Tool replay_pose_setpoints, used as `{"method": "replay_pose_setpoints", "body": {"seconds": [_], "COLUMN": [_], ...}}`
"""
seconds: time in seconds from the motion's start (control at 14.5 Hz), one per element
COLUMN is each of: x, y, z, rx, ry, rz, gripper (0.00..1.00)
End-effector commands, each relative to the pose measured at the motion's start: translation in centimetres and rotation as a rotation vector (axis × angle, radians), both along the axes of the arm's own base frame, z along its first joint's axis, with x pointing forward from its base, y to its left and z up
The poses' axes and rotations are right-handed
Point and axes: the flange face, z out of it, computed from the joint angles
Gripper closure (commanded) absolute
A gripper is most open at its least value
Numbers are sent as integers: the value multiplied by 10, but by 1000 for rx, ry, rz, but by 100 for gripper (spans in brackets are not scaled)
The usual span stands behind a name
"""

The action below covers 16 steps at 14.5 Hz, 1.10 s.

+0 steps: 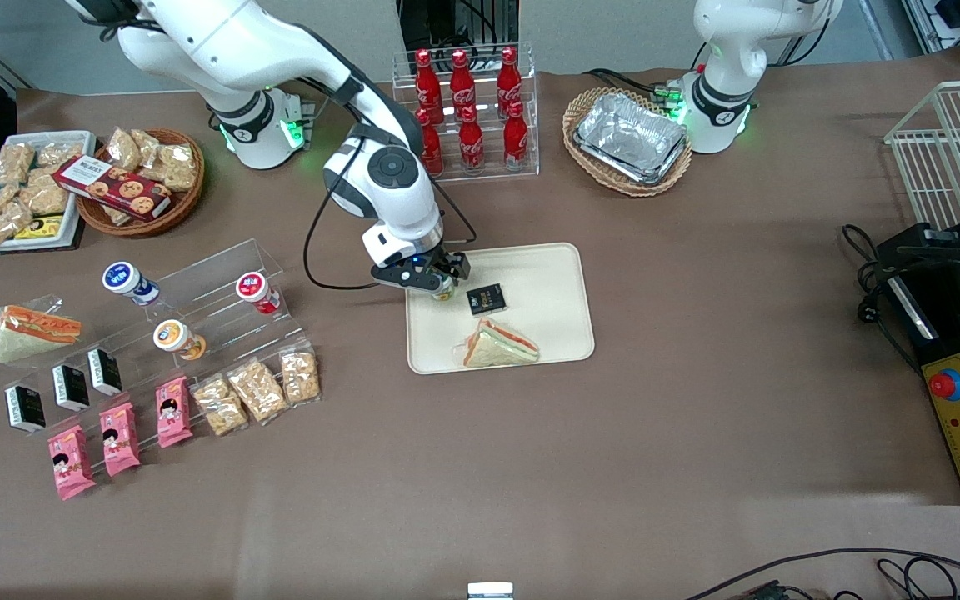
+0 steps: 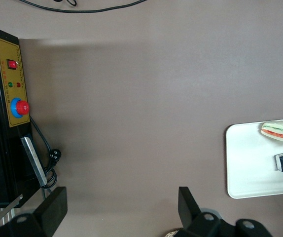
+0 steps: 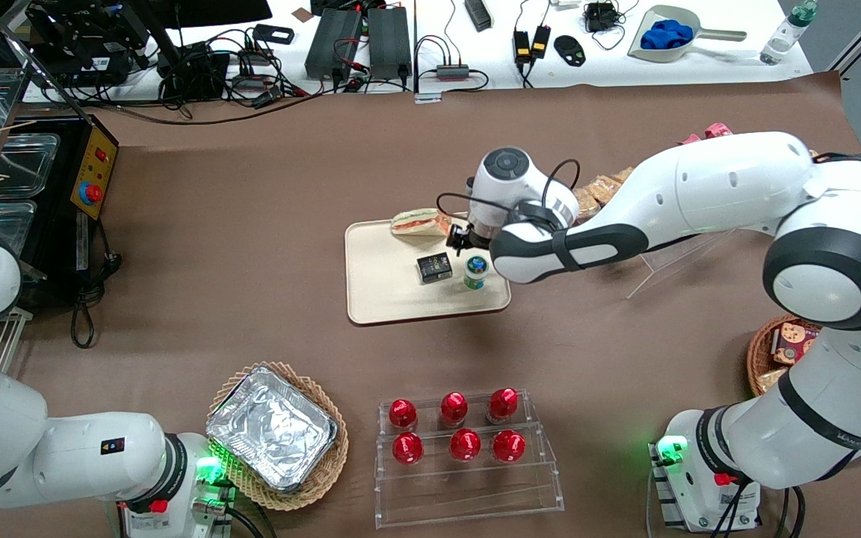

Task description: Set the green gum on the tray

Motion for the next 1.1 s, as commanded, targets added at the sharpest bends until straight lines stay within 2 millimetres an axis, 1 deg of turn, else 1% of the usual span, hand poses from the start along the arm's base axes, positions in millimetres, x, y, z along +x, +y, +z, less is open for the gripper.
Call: {"method": "replay_pose_setpoints", "body": {"seconds": [0.0,0.14,0.21,0.28,0.41,0.55,0.62,0.69,0.76,0.83,0.9,0.97,1.03], "x": [25,43,50,53,57,54,63,74,82,93,99,110,118], "y": [6,13,11,7,-3,-23,-54,-82,-102,-130,-151,-177,-198], "z": [95,164,198,227,274,318,345,351,352,356,359,358,359], "rx": [-114,-85,-94,-107,-114,-114,-99,-103,-106,-111,-117,-121,-124], "ry": [28,99,117,133,142,99,51,44,48,45,46,54,57], "rz": [51,83,120,156,232,302,325,354,386,396,422,434,463], "gripper": [0,0,0,0,0,0,0,0,0,0,0,0,0]}}
